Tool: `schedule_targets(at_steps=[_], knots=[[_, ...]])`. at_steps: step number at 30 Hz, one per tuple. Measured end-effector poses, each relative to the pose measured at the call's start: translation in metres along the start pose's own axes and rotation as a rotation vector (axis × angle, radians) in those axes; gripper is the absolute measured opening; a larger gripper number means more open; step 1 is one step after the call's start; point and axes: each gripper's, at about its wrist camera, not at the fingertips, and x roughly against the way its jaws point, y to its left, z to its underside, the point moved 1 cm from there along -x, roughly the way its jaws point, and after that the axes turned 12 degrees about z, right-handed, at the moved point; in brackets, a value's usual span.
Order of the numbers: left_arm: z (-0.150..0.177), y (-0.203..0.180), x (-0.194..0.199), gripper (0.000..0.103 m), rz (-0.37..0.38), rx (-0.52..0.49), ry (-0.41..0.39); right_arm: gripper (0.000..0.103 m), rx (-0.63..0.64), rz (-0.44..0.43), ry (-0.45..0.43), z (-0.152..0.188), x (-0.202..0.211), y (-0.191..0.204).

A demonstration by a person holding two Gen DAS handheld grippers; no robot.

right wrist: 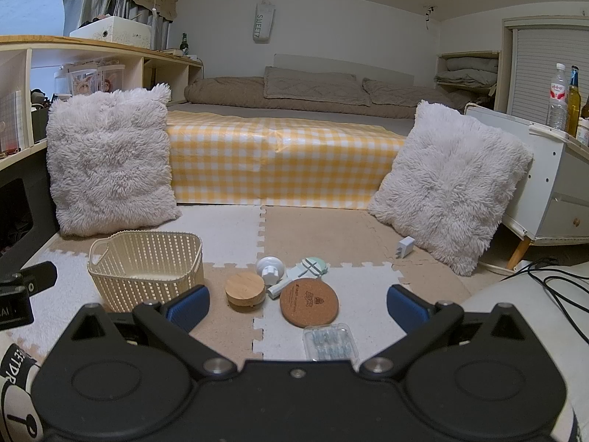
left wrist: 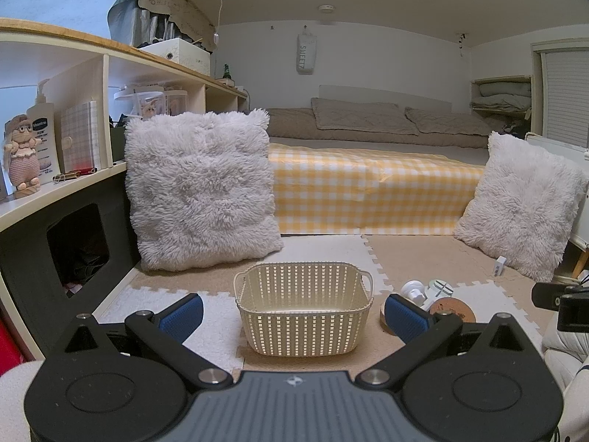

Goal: Organize rigid objects

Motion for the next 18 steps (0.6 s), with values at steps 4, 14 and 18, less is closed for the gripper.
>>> schedule_targets(at_steps=[4, 14, 18], knots=[[0.0000, 0.0000, 0.0000, 0.103, 0.001, -0.001, 0.000, 0.103, 0.000, 0.000, 0.000, -0.0001, 0.0001, -0.0001], [0.0007, 0.0005, -0.0013, 0.103, 0.006, 0.010, 0.002, 0.103, -0.007, 0.006, -0.016, -0.0007, 0.0032, -0.0018], [-0.0022, 0.0021, -0.0008, 0.103, 0.018, 0.034, 0.002, 0.103, -0.025, 0.003, -0.025, -0.0023, 0.0056, -0.0045]])
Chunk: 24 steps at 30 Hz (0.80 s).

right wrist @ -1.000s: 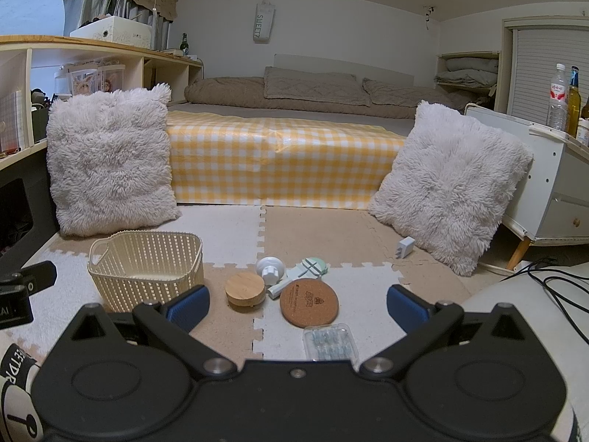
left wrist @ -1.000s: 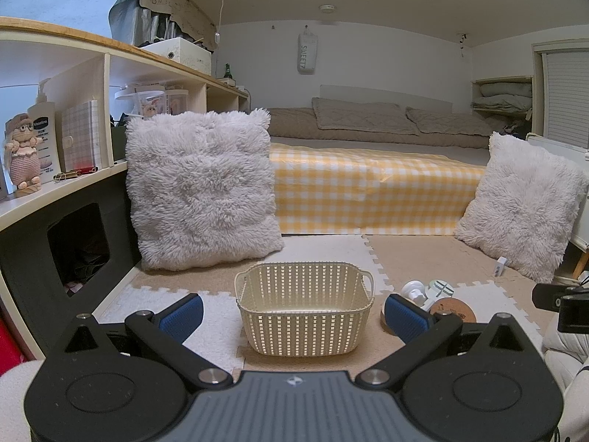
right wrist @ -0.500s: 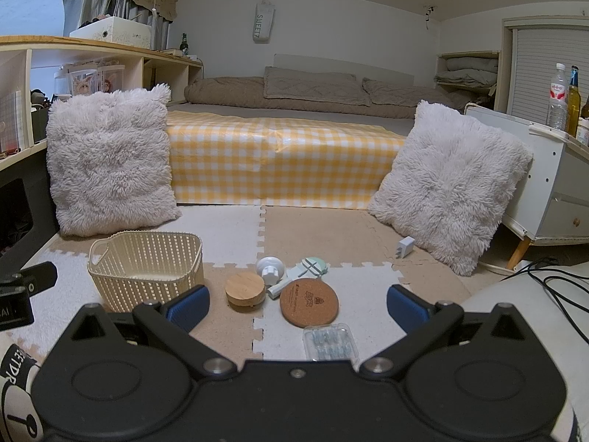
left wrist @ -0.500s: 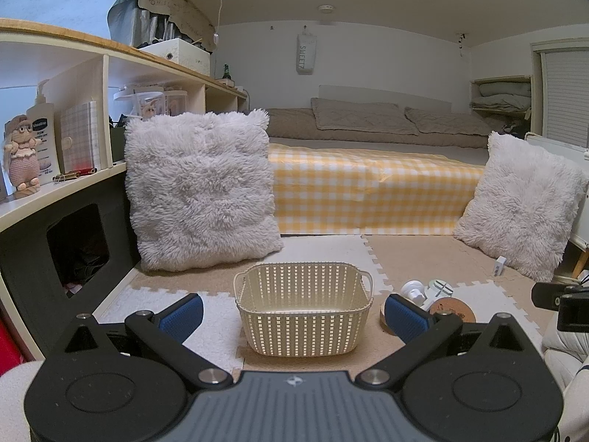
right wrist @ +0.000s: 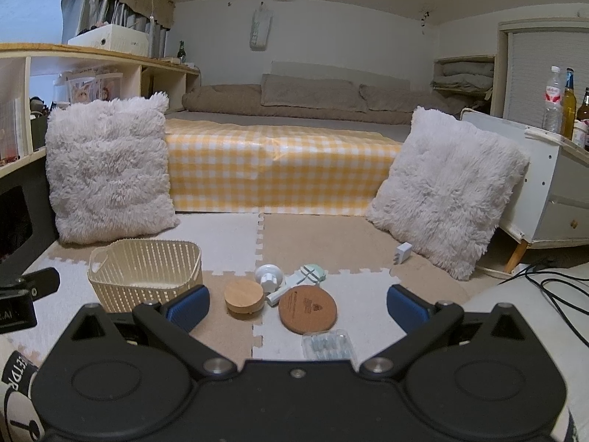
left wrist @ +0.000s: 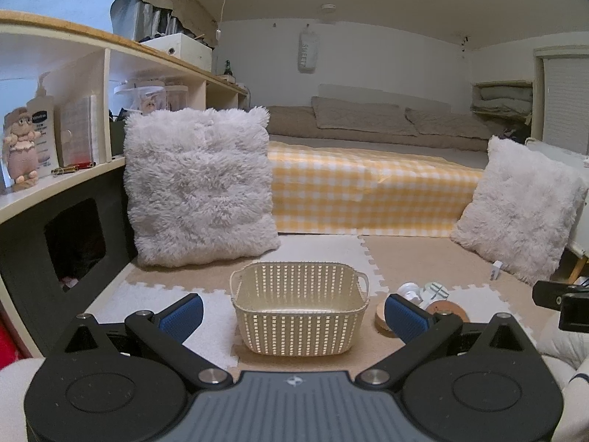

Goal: Organize rigid objects
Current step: 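Grasp the cream basket rim with the left gripper while the right gripper grasps the cork coaster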

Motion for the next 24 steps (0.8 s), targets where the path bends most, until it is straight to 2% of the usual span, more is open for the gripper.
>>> schedule_targets(at_steps=[8, 13, 19, 21, 24], knots=[[-0.023, 0.006, -0.011, 0.103, 0.047, 0.019, -0.027, 0.103, -0.083, -0.050, 0.049, -0.016, -0.016, -0.010], [-0.046, 0.011, -0.027, 0.103, 0.030, -0.003, -0.057, 0.103, -0.071, -0.041, 0.013, -0.034, -0.031, -0.011], [-0.077, 0.026, -0.069, 0.103, 0.052, 0.007, -0.020, 0.103, -0.062, -0.024, -0.020, -0.056, -0.065, -0.015], [-0.085, 0.033, -0.086, 0.103, 0.028, 0.025, -0.003, 0.103, -0.067, -0.021, -0.012, -0.061, -0.081, -0.017], [-0.093, 0.037, -0.108, 0.103, -0.057, 0.016, 0.003, 0.103, -0.077, -0.026, -0.005, -0.064, -0.101, -0.020]])
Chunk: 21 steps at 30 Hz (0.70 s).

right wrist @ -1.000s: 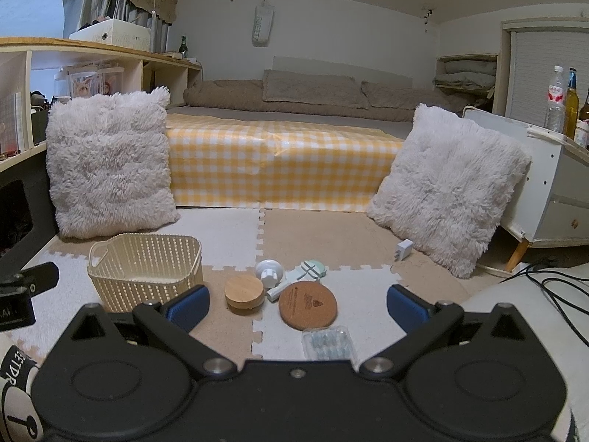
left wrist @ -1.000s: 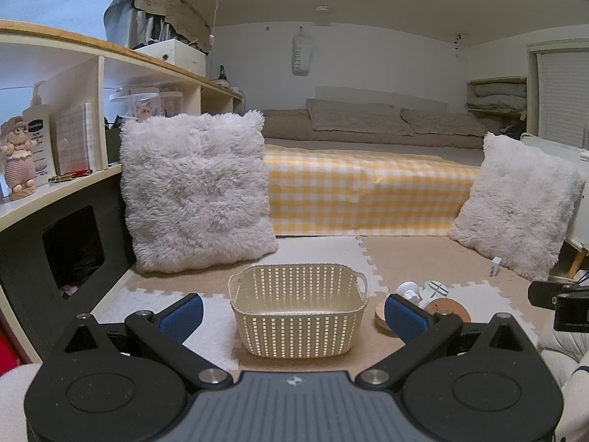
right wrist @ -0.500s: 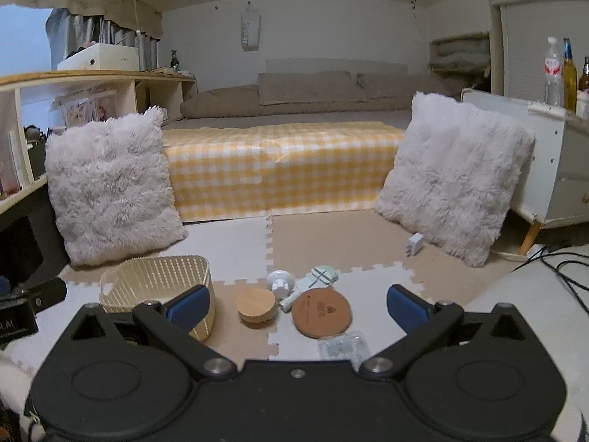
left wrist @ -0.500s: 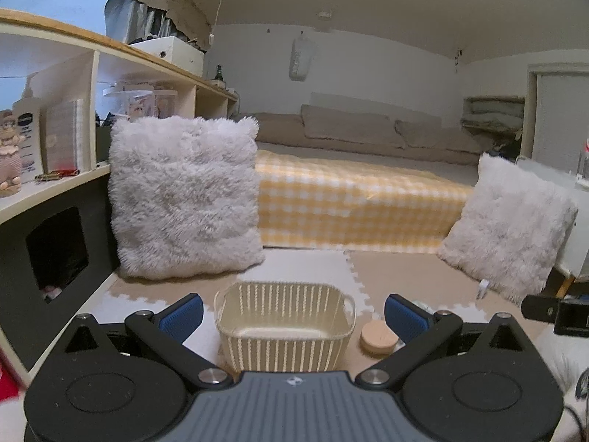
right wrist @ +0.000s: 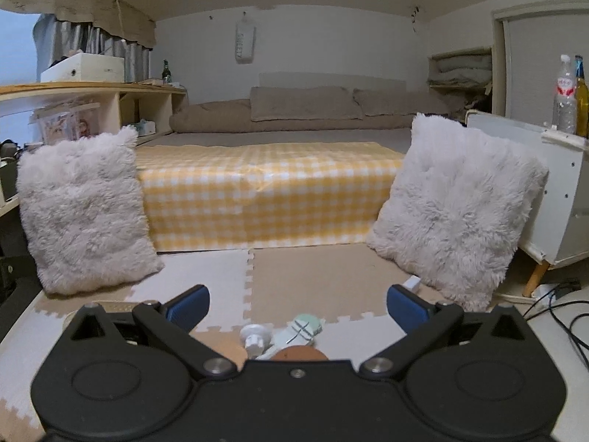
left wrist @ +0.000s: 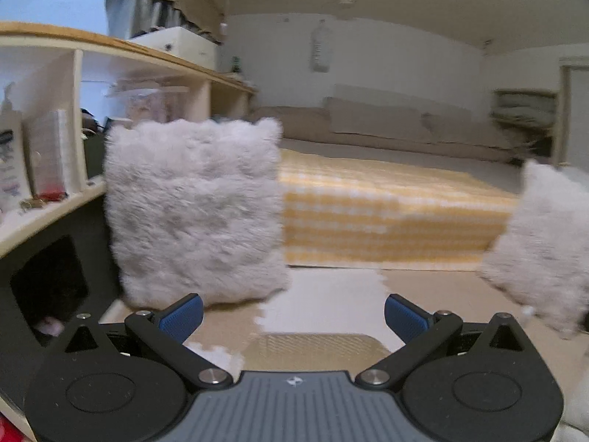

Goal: Organize rigid objects
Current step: 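Grasp the cream basket rim with the left gripper while the right gripper grasps the cork coaster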

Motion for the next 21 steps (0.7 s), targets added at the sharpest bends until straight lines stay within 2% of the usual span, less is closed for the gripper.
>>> schedule_targets(at_steps=[4, 5, 7, 13, 17, 21], knots=[[-0.009, 0.016, -0.030, 0.103, -0.017, 0.022, 0.005, 0.103, 0.020, 0.003, -0.010, 0.002, -0.030, -0.002], [-0.010, 0.021, -0.037, 0.103, -0.001, 0.038, 0.012, 0.103, 0.024, 0.004, 0.002, 0.003, -0.039, -0.002], [-0.012, 0.033, -0.054, 0.103, 0.018, 0.065, 0.053, 0.103, 0.040, 0.009, 0.041, 0.006, -0.058, -0.002], [0.003, 0.061, -0.092, 0.101, 0.001, 0.090, 0.160, 0.103, 0.119, 0.013, 0.141, 0.015, -0.114, -0.003], [0.019, 0.076, -0.105, 0.090, 0.028, 0.142, 0.243, 0.103, 0.148, 0.005, 0.203, 0.025, -0.146, 0.000], [0.032, 0.081, -0.115, 0.076, 0.049, 0.159, 0.328, 0.103, 0.185, -0.054, 0.304, 0.040, -0.174, 0.007]])
